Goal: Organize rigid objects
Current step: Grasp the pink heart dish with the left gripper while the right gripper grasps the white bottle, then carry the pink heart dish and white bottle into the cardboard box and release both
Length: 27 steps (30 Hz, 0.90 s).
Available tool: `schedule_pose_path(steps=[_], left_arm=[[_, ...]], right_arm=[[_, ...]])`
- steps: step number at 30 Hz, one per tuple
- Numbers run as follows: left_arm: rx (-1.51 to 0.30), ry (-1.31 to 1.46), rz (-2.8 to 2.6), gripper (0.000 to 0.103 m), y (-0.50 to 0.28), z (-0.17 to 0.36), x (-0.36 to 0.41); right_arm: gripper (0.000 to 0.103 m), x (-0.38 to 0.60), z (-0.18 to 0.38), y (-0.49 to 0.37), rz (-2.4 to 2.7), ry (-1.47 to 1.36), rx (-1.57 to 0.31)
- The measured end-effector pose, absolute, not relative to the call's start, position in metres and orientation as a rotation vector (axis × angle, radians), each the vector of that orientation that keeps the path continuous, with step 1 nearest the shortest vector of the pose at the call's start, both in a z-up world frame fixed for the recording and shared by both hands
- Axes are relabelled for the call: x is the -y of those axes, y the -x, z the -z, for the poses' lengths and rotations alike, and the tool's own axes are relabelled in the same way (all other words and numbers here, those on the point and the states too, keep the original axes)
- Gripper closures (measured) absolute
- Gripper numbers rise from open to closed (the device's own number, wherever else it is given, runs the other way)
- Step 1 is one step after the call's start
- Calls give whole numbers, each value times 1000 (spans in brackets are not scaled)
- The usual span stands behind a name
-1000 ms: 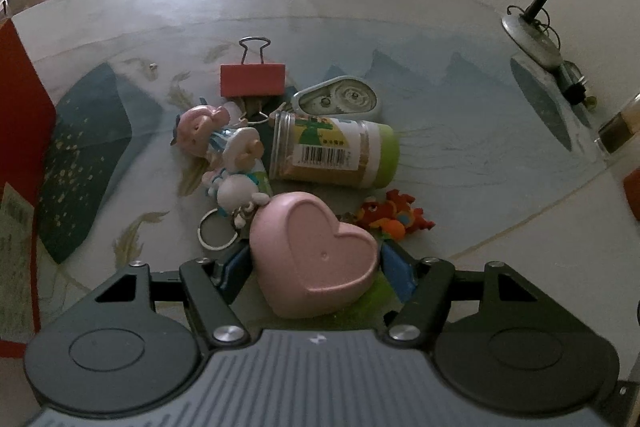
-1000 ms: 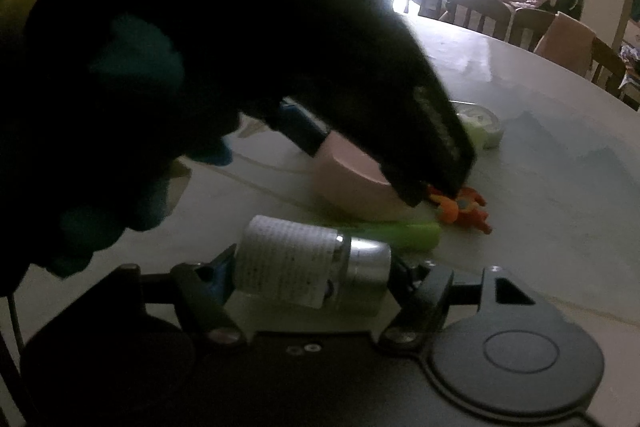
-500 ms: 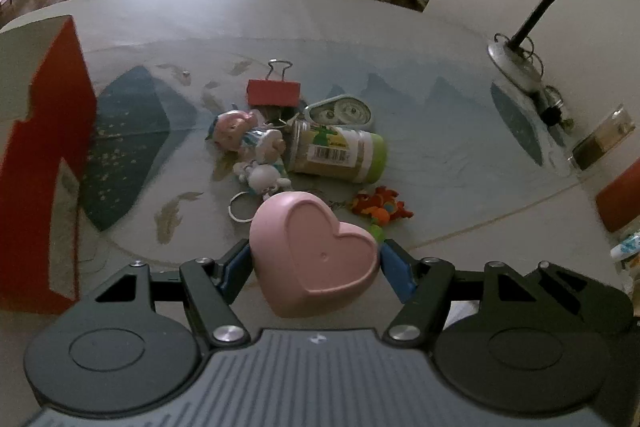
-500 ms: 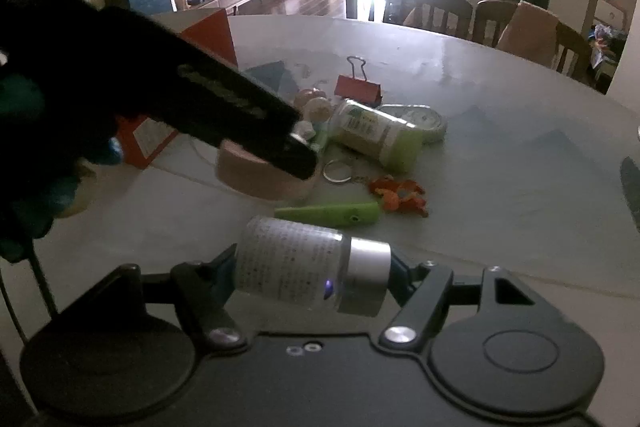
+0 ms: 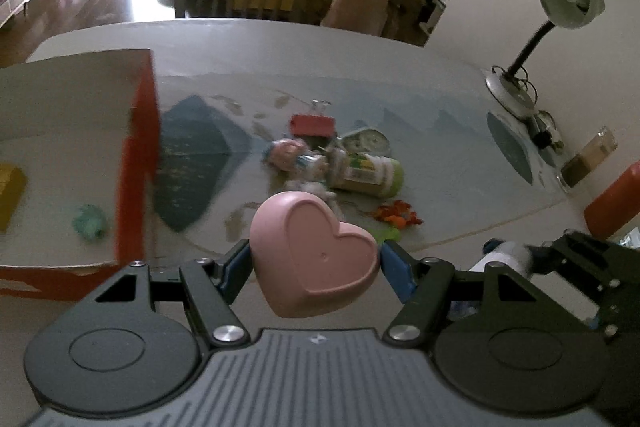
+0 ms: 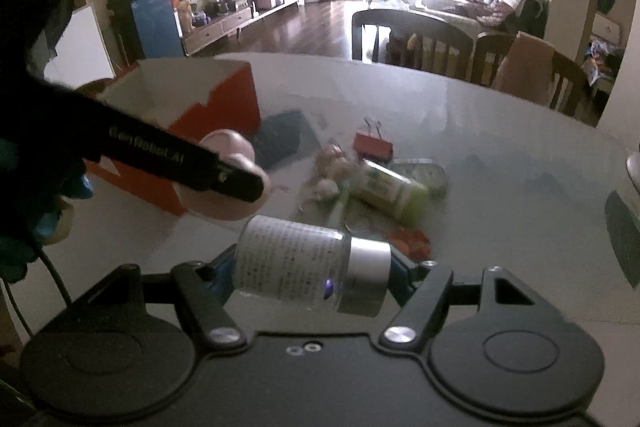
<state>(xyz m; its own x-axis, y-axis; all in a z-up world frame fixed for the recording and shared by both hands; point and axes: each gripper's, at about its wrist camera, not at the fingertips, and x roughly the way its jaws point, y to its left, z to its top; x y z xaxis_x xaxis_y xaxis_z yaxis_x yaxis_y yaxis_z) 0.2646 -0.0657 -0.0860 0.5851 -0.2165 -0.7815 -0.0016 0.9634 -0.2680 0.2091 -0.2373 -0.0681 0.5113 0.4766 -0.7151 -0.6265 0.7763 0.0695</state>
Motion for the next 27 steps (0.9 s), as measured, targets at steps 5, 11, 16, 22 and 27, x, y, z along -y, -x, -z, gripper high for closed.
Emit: schedule_pose_path(steps=[5,11,16,22,27], left_arm=[[-914,261,107,33,-251,78,37],[-881,259,87,33,-234,65,3],[-859,241,69,33,-224,57,-27],[-836,220,38,33,-213,49,-69],[-839,214,8,33,-208,50,-106]], right_arm=[[31,212,52,-205,-674,212,-767],[31,178,41,-199,-688,236,-744],[31,146,36,-198,-694,239,-740],[31,103,36,-201,-700,256,-736],[31,69,37,-207,-704,268,-734]])
